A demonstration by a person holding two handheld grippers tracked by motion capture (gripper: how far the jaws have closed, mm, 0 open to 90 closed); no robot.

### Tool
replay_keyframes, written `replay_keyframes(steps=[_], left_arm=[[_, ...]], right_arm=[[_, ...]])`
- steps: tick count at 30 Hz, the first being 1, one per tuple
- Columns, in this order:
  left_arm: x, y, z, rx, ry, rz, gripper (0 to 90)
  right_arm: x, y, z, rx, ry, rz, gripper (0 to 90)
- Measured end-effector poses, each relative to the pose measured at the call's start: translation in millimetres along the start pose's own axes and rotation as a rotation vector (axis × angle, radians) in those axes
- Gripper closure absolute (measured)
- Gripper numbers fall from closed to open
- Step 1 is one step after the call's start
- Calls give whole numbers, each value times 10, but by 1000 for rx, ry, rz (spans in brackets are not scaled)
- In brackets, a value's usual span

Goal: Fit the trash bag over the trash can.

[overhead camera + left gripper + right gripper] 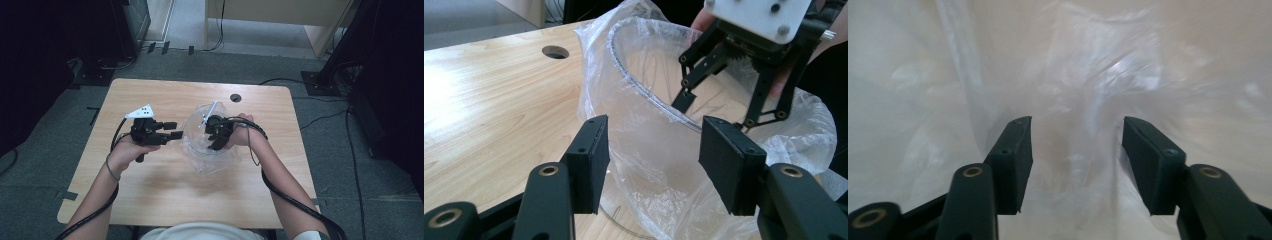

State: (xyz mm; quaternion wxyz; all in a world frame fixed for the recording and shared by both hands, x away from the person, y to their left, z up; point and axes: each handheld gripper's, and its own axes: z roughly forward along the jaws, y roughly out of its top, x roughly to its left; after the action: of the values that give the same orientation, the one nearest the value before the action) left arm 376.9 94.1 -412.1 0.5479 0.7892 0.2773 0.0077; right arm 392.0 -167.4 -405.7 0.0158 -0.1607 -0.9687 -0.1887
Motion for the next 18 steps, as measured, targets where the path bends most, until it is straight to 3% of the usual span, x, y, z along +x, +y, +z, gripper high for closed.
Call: replay_keyframes(steps=[4,6,13,18], left_arm=[[1,-3,4,1,-2,-2,448],[2,-6,6,-1,-2,-9,448],[2,-7,5,1,1,-6,447],[4,-9,11,5,0,-1,436]], right_arm=[[4,-20,-11,-16,41,9,386],[10,-29,-16,-36,23,-6,312],[-8,-82,-39,-85,10,29,261],[-12,-85,-72,-100,13,16,236]])
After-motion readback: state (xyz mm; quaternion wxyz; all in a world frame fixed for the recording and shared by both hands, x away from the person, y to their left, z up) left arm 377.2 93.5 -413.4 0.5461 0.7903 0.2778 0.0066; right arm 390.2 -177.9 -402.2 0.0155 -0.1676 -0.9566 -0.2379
